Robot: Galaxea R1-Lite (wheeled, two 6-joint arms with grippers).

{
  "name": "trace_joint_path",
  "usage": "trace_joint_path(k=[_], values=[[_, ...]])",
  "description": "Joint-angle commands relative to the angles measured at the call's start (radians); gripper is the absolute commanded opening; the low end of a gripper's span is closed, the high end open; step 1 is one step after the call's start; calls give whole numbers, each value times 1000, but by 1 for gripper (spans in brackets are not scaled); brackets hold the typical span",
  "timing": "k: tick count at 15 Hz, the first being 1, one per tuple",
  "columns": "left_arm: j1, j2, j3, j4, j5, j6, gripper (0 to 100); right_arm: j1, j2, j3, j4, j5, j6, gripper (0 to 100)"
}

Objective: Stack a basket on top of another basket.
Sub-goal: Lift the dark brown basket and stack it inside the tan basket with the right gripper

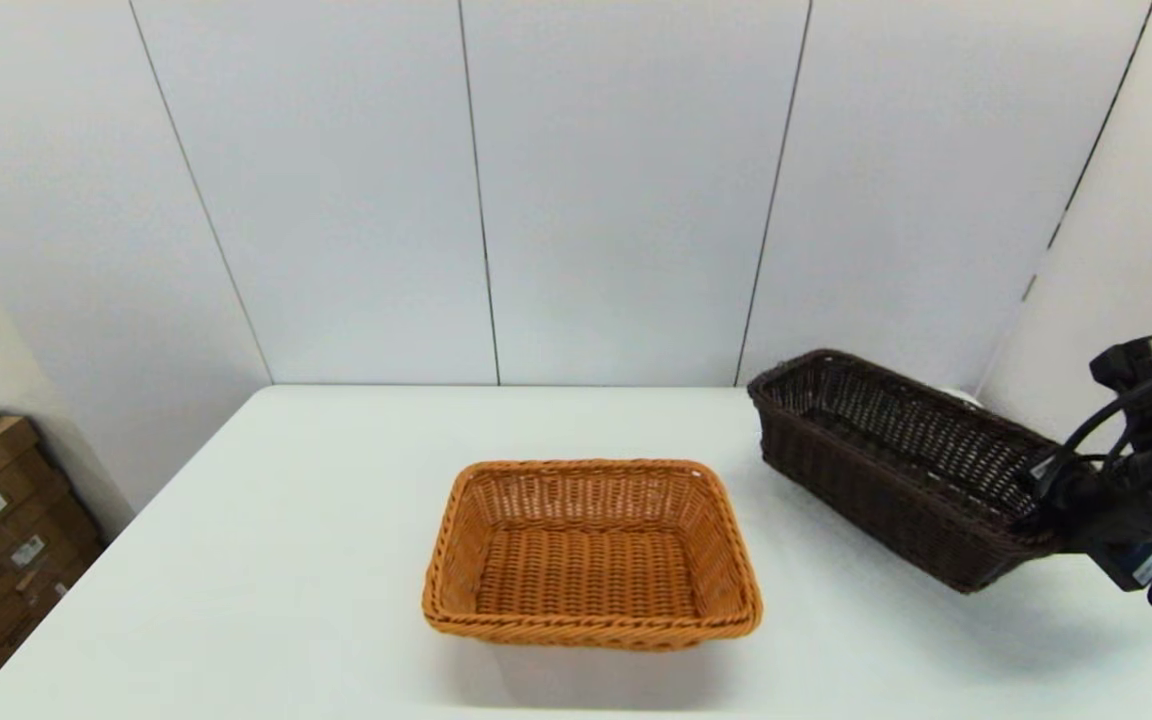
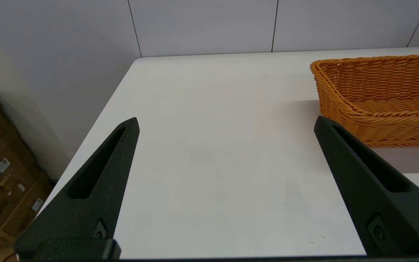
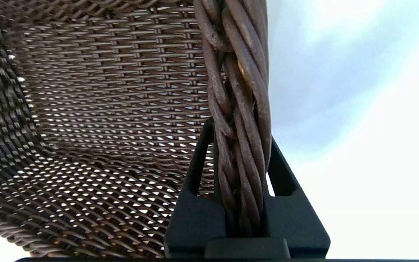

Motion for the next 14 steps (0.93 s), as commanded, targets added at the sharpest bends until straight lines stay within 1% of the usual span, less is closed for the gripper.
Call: trace_joint_path(k=[1,2,3,4,6,10,13,14], values=[[0,0,0,0,0,0,100,-13,-104,-19,11,62,-3,0],[0,0,0,0,0,0,100,-5,-124,-24,22,71,-9,0],[0,0,0,0,0,0,100,10,-141,-30,36,74,-31,0],[0,0,0,0,0,0,100,42,-160,-36,51,72,-43,0],[0,0,0,0,0,0,100,128,-210,-65,77,72,-46,0],[0,0,0,0,0,0,100,369,-233,-200,179,63,-57,0],[0,0,0,0,0,0,100,524,-179,-303,202,54,-85,0],[0,0,0,0,0,0,100,561,-156,-331,205,49,-109,0]])
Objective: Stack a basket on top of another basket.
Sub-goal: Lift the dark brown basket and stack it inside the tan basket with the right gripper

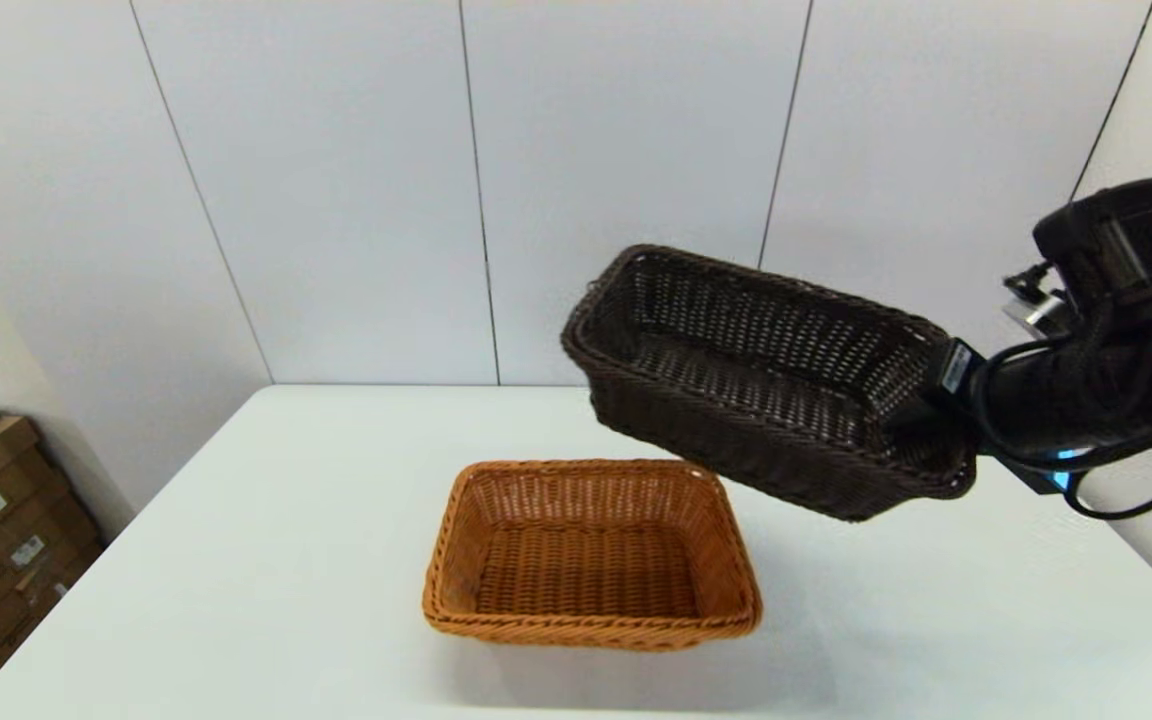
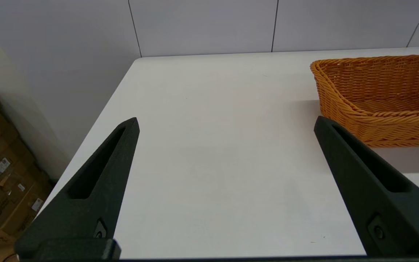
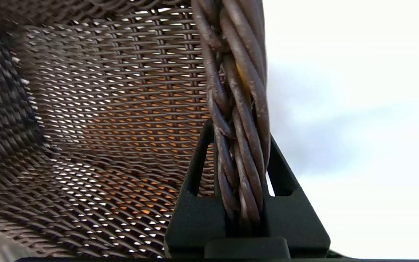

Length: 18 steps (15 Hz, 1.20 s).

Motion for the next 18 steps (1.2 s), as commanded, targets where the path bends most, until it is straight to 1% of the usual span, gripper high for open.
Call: trace_joint_path(k=[1,3,6,8,9,10,12,13,18], values=[[0,0,0,0,0,0,100,167,78,-130,35,-19,-58,0],[0,0,0,0,0,0,100,235,136,-191,81,-27,-93,0],[0,0,0,0,0,0,100,278,202,-245,98,-28,-134,0],[0,0,0,0,0,0,100,282,223,-250,104,-28,-171,0],[0,0,0,0,0,0,100,282,237,-251,109,-28,-177,0],[0,0,0,0,0,0,100,281,248,-253,117,-33,-180,0],[0,0,0,0,0,0,100,281,283,-253,117,-59,-183,0],[0,0,0,0,0,0,100,279,299,-253,115,-62,-191,0],[0,0,0,0,0,0,100,279,343,-266,117,-61,-188,0]])
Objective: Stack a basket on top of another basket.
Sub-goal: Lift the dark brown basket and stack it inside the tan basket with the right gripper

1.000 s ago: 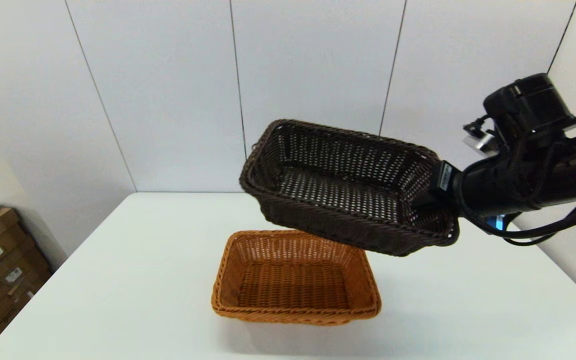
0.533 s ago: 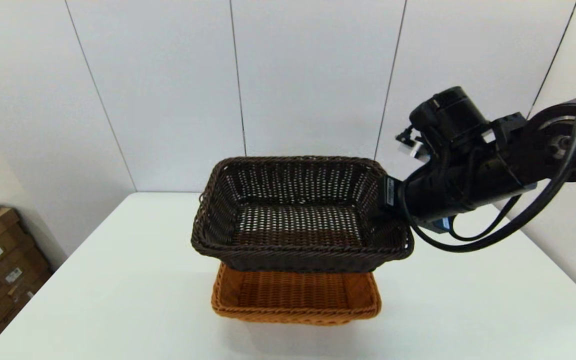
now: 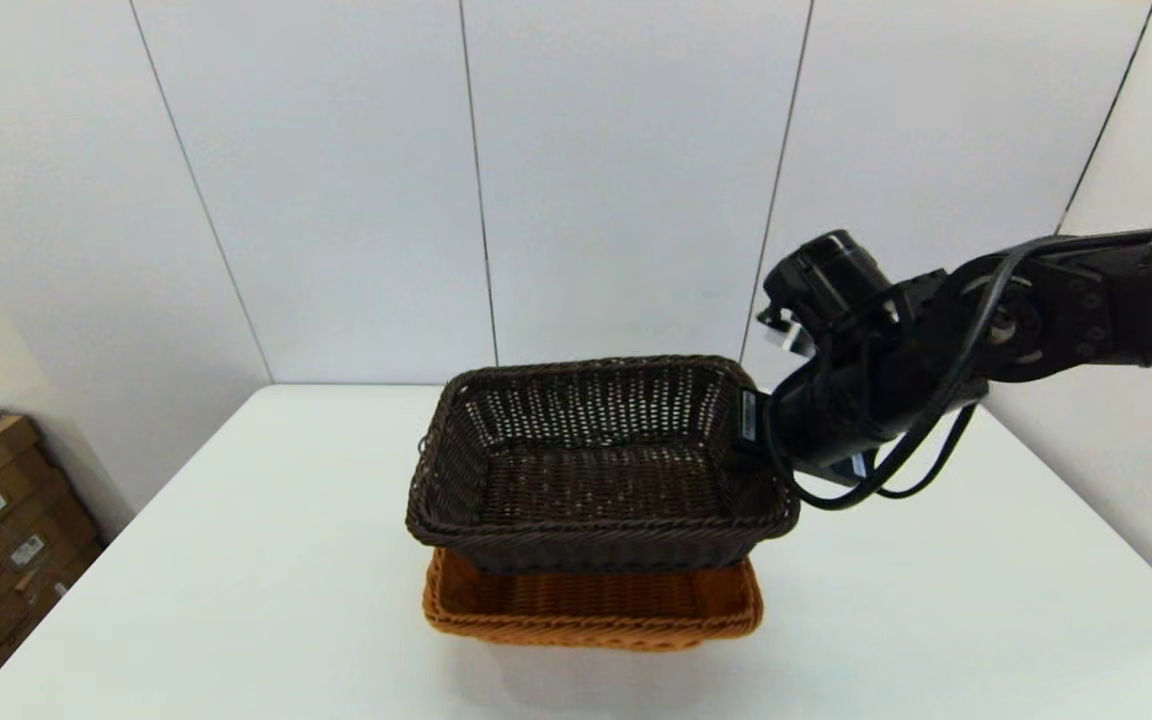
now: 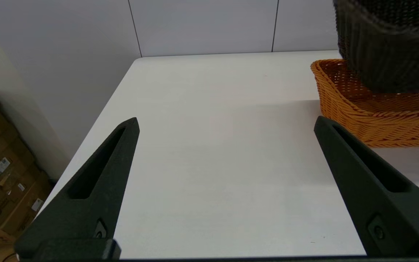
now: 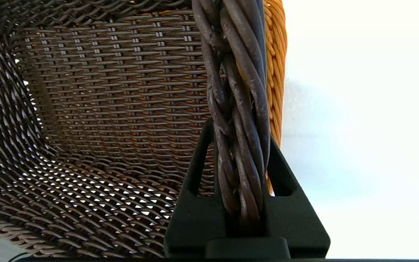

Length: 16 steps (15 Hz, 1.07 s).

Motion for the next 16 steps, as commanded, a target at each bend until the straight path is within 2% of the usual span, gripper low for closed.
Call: trace_joint_path(k=[1,9,16], values=[[0,0,0,0,0,0,100,1,22,-1,5,5,7,0],[0,0,0,0,0,0,100,7,25,11,6,16,14,0],[0,0,0,0,0,0,100,16,31,37,3,63,14,0]])
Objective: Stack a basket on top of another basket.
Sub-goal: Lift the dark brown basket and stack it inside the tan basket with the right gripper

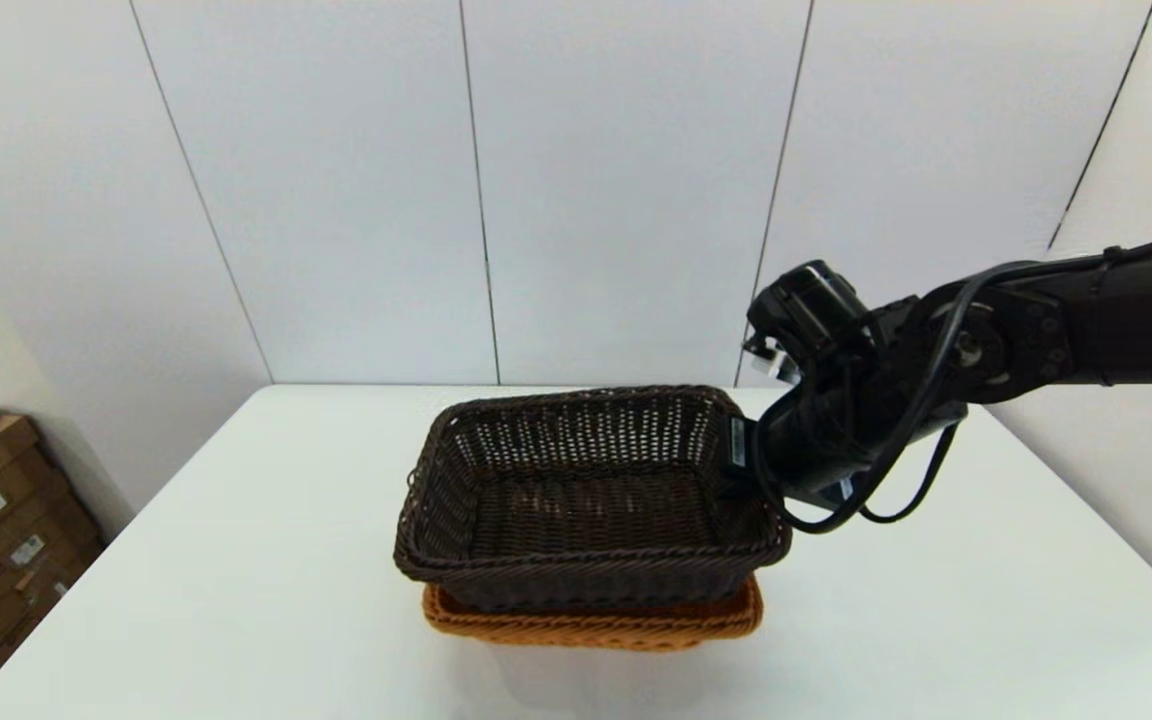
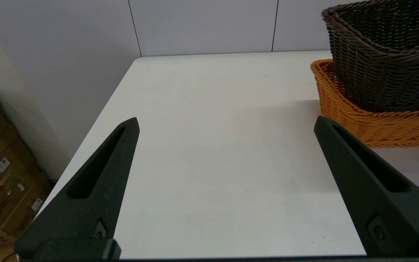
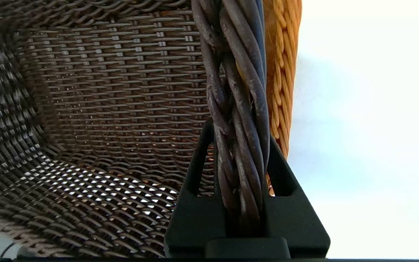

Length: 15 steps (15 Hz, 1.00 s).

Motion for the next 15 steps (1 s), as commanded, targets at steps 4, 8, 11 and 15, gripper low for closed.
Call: trace_joint_path(k=[4,8,11,15], values=[[0,0,0,0,0,0,100,9,17,0,-7,14,4,0],[0,0,0,0,0,0,100,13,44,-3,-13,14,4,0],[0,0,0,0,0,0,100,10,44,-3,-42,15,8,0],[0,0,0,0,0,0,100,9,58,-3,-47,15,16,0]])
